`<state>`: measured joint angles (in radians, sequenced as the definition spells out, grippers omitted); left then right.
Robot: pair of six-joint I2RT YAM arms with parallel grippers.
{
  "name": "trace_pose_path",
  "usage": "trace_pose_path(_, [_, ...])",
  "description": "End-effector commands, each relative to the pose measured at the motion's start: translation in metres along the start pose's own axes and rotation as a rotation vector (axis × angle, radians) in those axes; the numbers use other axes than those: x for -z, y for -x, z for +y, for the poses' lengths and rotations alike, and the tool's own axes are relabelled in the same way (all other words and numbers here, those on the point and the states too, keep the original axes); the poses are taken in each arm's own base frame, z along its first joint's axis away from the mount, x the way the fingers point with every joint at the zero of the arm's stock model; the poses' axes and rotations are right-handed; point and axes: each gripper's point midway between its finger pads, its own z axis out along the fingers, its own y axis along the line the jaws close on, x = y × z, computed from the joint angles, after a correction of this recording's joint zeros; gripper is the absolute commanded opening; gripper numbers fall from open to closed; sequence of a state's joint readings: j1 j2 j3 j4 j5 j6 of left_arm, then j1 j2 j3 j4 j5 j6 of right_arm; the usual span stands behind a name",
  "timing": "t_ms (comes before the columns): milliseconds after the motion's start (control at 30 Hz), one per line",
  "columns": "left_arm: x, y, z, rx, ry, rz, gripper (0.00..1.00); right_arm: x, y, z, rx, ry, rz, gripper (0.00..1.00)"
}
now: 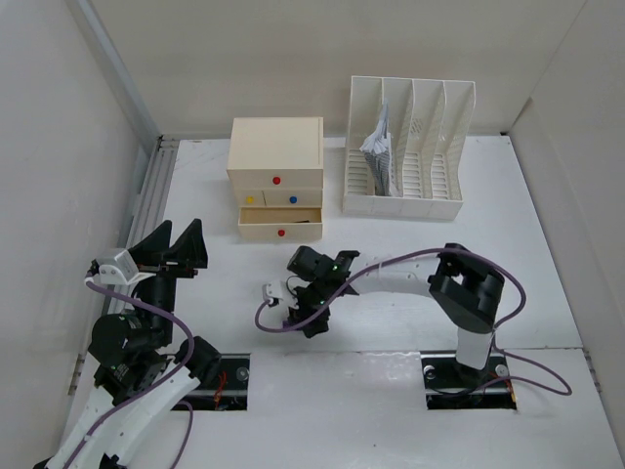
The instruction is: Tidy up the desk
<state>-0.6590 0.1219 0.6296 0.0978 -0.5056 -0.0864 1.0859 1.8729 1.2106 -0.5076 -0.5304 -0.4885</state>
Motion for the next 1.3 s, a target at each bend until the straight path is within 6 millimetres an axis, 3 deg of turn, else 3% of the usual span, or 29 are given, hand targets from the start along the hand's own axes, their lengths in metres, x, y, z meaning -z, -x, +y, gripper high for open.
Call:
trace_pose_path(0, [0.001, 0.01, 0.001, 0.009, 0.002, -0.038, 0.63, 0.008, 0.034, -0.012, 0.033, -0.169, -0.087, 0.61])
trace_pose_path(300, [0.001, 0.01, 0.001, 0.009, 0.002, -0.038, 0.63, -0.009, 0.022, -0.032, 0.018, -0.396, 0.016, 0.53])
trace_pose_path(600, [0.002, 0.012, 0.001, 0.014, 0.001, -0.046, 0.63, -0.023, 0.011, -0.037, 0.014, -0.407, 0.071, 0.55])
trace_pose_path(667, [0.003, 0.015, 0.002, 0.018, 0.0, -0.054, 0.63, -0.027, 0.012, -0.037, 0.013, -0.396, 0.071, 0.49])
trace_pose_path(700, [0.004, 0.015, 0.002, 0.019, 0.0, -0.054, 0.63, -0.03, 0.005, -0.036, 0.007, -0.39, 0.092, 0.39])
trace_pose_path(800, [0.004, 0.015, 0.002, 0.019, 0.0, -0.054, 0.63, -0.027, 0.013, -0.041, 0.012, -0.412, 0.08, 0.22])
trace_pose_path(833, [0.004, 0.015, 0.002, 0.019, 0.0, -0.054, 0.63, -0.024, 0.016, -0.042, 0.012, -0.424, 0.081, 0.14])
trace_pose_path(933, [0.004, 0.015, 0.002, 0.019, 0.0, -0.054, 0.63, -0.012, 0.031, -0.057, 0.057, -0.498, 0.073, 0.06])
trace_pose_path(967, [0.004, 0.015, 0.002, 0.019, 0.0, -0.054, 0.63, -0.002, 0.045, -0.062, 0.089, -0.529, 0.049, 0.02])
trace_pose_path(1167, [0.004, 0.015, 0.002, 0.019, 0.0, -0.054, 0.63, 0.068, 0.089, -0.118, 0.146, -0.713, -0.033, 0.02])
trace_pose_path(1200, [0.004, 0.015, 0.002, 0.019, 0.0, -0.054, 0.63, 0.084, 0.106, -0.128, 0.185, -0.744, -0.06, 0.02])
trace_pose_path(1267, [0.004, 0.015, 0.002, 0.019, 0.0, -0.054, 0.63, 0.107, 0.112, -0.149, 0.193, -0.804, -0.066, 0.02])
